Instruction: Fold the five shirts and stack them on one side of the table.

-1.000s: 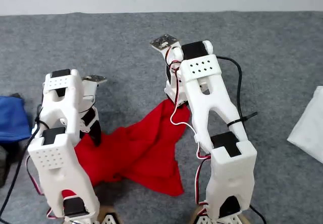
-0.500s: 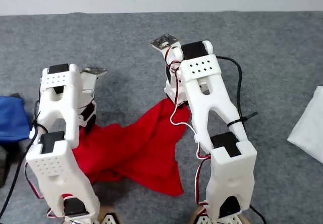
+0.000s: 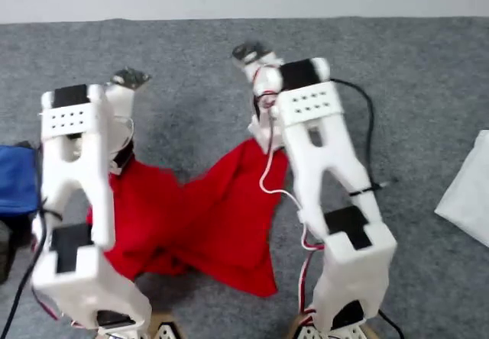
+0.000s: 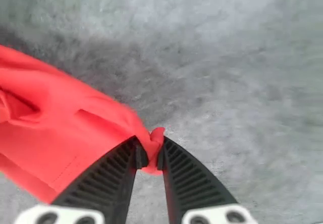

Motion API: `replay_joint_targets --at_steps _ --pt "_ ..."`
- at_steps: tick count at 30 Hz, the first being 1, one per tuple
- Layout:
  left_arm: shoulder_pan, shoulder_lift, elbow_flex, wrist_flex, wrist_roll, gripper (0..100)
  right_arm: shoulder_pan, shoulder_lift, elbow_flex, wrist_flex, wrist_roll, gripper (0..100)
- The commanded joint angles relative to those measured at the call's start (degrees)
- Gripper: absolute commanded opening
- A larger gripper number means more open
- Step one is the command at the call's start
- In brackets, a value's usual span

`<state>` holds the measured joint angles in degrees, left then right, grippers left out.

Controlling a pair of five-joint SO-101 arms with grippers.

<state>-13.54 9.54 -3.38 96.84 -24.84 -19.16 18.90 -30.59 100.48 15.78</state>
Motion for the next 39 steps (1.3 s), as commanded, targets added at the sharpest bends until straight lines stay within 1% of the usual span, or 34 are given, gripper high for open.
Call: replay_joint_targets --at_steps 1,4,7,11,17,22,28,32,35,39 --pt "1.67 -12.75 -2.51 0.26 0.53 1 4.00 -9.27 -3.96 2.42 -0.53 1.0" --pt "3.60 -19.52 -4.35 0.26 1.32 1 7.43 -14.73 -4.04 2.33 -0.44 1.0" --pt "4.13 -23.74 -8.04 0.26 7.65 1 10.95 -20.00 -4.57 2.33 -0.44 1.0" --pt "3.96 -25.14 -14.64 0.44 15.21 1 15.25 -25.98 -8.18 2.33 -0.35 1.0" --pt "4.04 -25.32 -26.95 0.70 20.57 1 20.70 -31.43 -16.97 2.33 -0.35 1.0" --pt "4.22 -25.32 -38.55 0.70 22.42 1 23.43 -34.77 -21.54 2.33 -0.18 1.0" --pt "4.22 -25.32 -50.95 1.76 22.42 1 23.43 -39.60 -22.24 2.24 5.10 1.0" --pt "7.82 -25.32 -59.38 3.34 22.42 1 23.52 -43.12 -22.24 2.24 7.12 1.0" --pt "11.43 -25.32 -65.89 3.43 22.42 1 23.52 -46.02 -22.24 2.24 7.38 1.0" --pt "14.24 -25.32 -73.36 3.34 22.42 1 24.40 -50.15 -22.24 2.24 8.09 1.0"
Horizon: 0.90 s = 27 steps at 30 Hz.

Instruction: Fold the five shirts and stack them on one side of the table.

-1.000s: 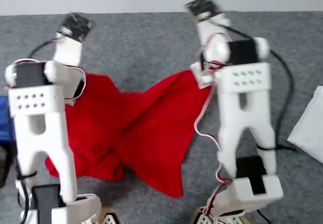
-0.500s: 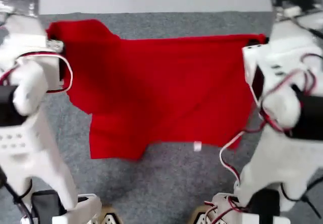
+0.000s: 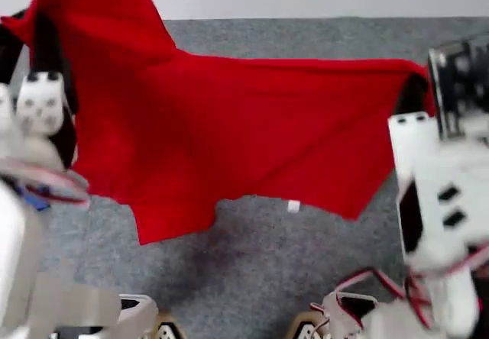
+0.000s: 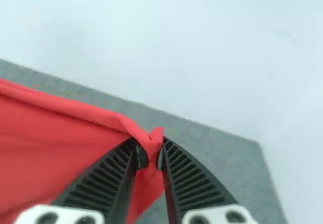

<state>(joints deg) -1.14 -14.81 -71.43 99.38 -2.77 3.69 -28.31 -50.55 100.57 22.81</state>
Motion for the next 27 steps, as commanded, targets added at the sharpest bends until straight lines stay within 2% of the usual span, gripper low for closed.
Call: replay_joint_targets --at_steps 1,6,13,18,23,27 --pt "1.93 -0.97 -6.64 0.79 0.35 1 2.42 -3.82 -2.29 2.15 1.67 1.0" --pt "1.76 -1.05 -12.18 0.88 0.09 1 6.37 -7.69 -2.29 1.71 3.69 1.0" --pt "1.67 -1.05 -14.99 0.62 -1.49 1 6.81 -10.33 -2.20 -2.77 4.84 1.0" --pt "1.67 -0.53 -14.55 0.97 -2.99 1 6.81 -7.52 1.76 -1.98 4.84 1.0" --pt "1.67 -0.62 -3.38 1.05 -2.90 1 6.11 -2.33 10.37 -0.04 4.57 1.0" --pt "1.67 -0.44 12.18 0.26 -2.99 1 3.38 3.38 17.23 -0.48 4.66 1.0"
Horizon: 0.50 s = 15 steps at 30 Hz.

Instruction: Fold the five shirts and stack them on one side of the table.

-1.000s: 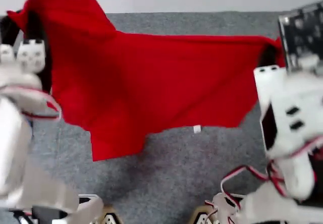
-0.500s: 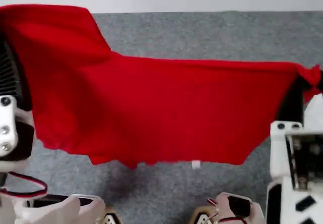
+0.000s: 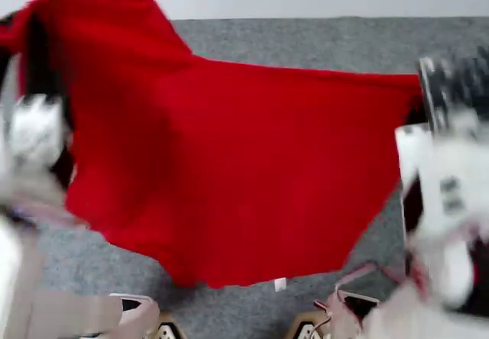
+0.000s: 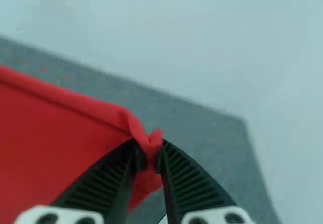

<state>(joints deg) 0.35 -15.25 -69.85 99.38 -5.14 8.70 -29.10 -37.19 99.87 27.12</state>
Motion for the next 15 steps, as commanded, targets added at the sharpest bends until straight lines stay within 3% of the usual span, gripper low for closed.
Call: replay_joint_targets --at_steps 1,5,10,15 --pt "0.18 0.00 15.52 -0.62 -0.70 1 -2.33 5.93 5.45 -0.66 0.26 1.0" --pt "0.00 0.00 36.44 -9.93 -3.16 1 -2.95 13.23 10.99 -7.25 0.09 1.0" --pt "-2.29 0.00 57.80 -29.63 -4.31 1 -2.95 22.37 14.86 -18.07 0.09 1.0" --pt "-2.37 3.96 70.46 -45.89 -7.56 1 -2.95 32.04 15.03 -26.95 0.09 1.0"
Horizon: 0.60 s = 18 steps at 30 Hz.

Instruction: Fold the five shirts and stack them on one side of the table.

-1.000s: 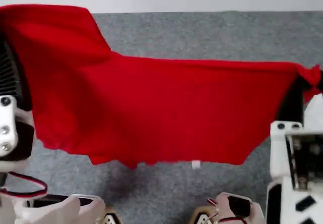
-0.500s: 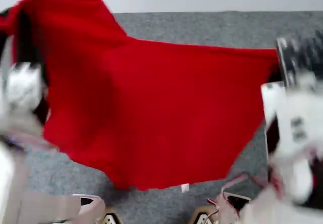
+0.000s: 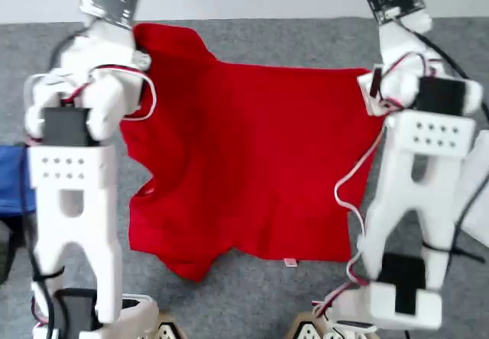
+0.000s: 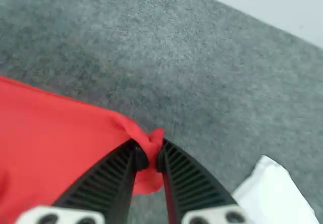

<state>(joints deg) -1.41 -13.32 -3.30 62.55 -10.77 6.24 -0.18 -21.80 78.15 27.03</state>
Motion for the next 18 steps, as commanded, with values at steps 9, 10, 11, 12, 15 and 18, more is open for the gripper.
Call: replay_joint_targets --at_steps 9,10,11,12,15,18 --pt "-1.67 26.64 -14.11 -15.21 -2.20 1 0.92 12.62 -0.44 -20.79 0.62 1.0" --pt "-1.67 29.63 -17.98 -15.03 -2.20 1 1.10 13.05 -0.44 -22.29 0.62 1.0" --pt "-1.67 32.44 -21.93 -15.03 -2.20 1 1.45 13.49 -0.44 -23.60 0.62 1.0" --pt "-1.67 35.25 -25.89 -15.03 -2.20 1 1.54 13.85 -0.44 -24.84 0.70 1.0" --pt "-1.58 43.25 -37.76 -14.42 -2.29 1 2.24 14.99 -0.44 -28.18 2.02 1.0" --pt "-1.14 50.64 -49.45 -11.08 -2.29 1 3.30 15.43 -0.44 -31.43 2.64 1.0"
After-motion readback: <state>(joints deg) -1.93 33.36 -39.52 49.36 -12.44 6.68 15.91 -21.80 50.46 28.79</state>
